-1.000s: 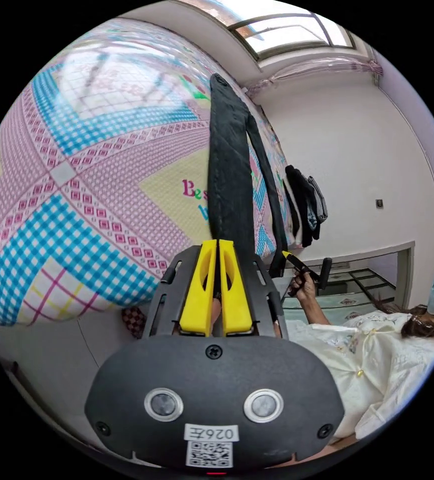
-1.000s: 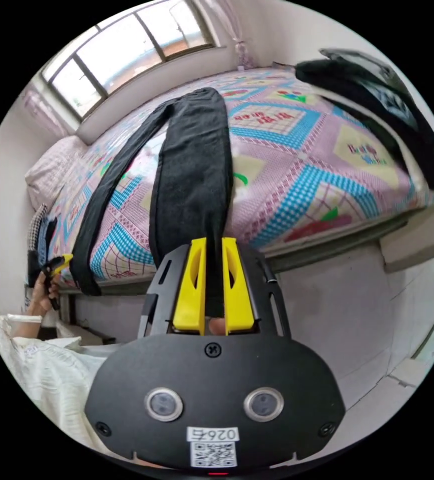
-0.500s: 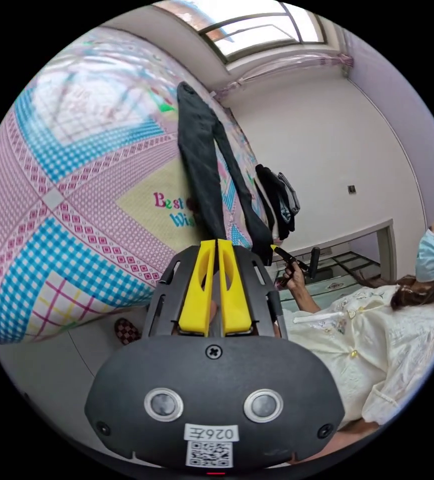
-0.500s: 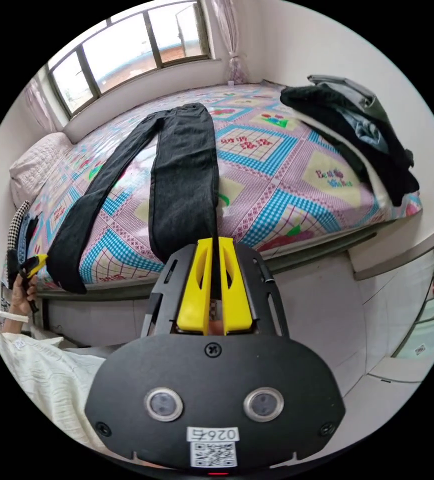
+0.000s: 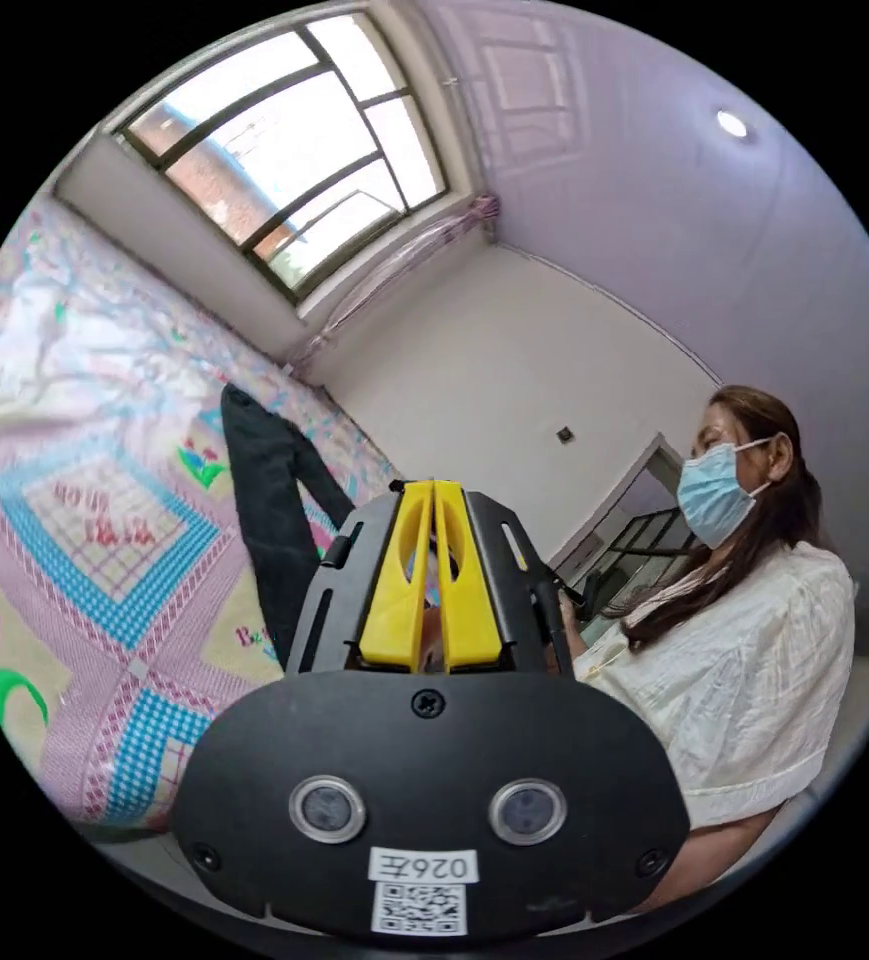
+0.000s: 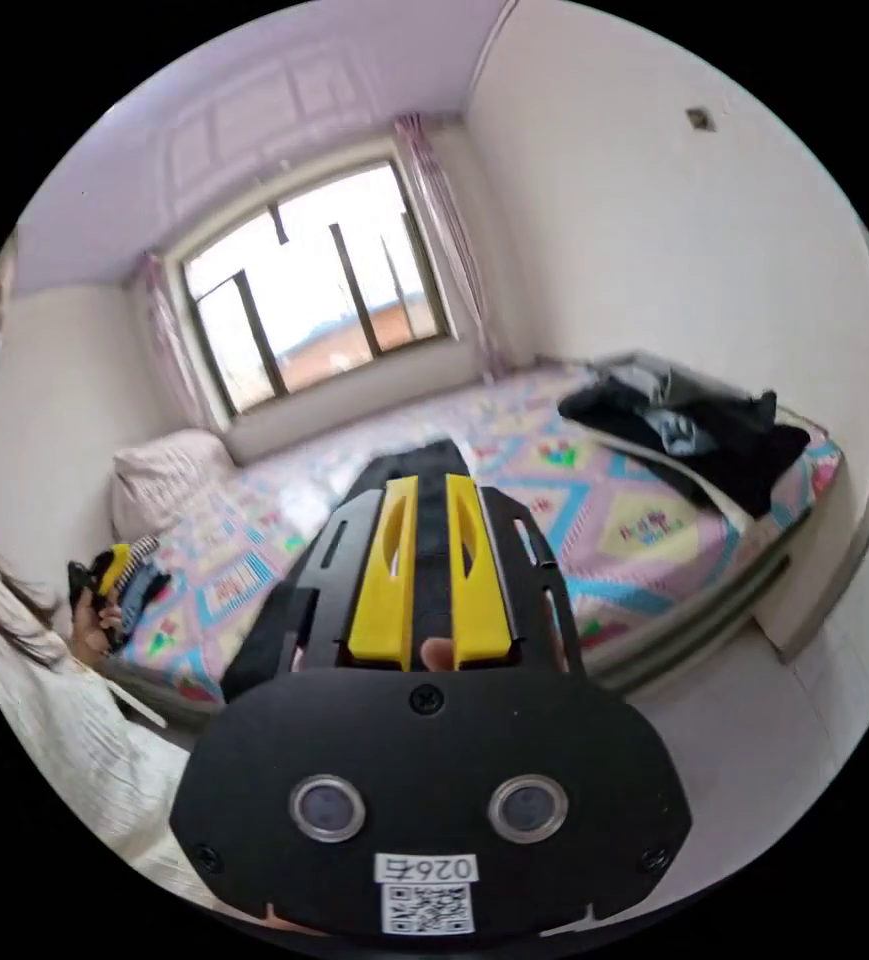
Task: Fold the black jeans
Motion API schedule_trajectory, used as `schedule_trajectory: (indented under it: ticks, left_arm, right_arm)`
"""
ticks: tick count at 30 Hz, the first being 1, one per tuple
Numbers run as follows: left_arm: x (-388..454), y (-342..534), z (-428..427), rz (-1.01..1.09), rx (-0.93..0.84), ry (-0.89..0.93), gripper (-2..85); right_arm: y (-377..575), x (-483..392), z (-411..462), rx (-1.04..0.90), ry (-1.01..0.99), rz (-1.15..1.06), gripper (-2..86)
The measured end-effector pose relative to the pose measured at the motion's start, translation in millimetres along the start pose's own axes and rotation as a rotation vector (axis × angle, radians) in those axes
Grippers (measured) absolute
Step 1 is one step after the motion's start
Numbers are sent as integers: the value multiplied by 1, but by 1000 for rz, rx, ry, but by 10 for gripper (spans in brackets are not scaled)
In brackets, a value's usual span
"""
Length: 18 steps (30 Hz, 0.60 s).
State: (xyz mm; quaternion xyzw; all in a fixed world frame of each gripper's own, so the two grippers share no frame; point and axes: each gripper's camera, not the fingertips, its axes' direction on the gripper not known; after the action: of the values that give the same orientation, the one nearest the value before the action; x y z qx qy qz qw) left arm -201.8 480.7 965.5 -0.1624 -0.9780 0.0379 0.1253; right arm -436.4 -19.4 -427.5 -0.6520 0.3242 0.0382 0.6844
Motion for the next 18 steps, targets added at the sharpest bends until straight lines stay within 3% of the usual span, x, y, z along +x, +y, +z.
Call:
schedule_trajectory:
  ticks: [5,7,13,16,18]
  left_arm:
    - [93,-12,-41,338,203,49,-10]
    - [137,-7,-60,502,350,123,-9]
    - [213,6,-86,784,539,459,13]
    - [245,12,-88,916,627,576,49]
    - [263,10,-81,981,619,648,7]
  right_arm:
    - [1,-2,-138,564,-273,-43,21]
    - [7,-8,-170,649,-323,-100,3]
    - [32,-29,-240,904,-405,-275,28]
    - [39,-22,-256,1014,-500,-221,74]
    - [40,-14,-258,1061,-578,-206,34]
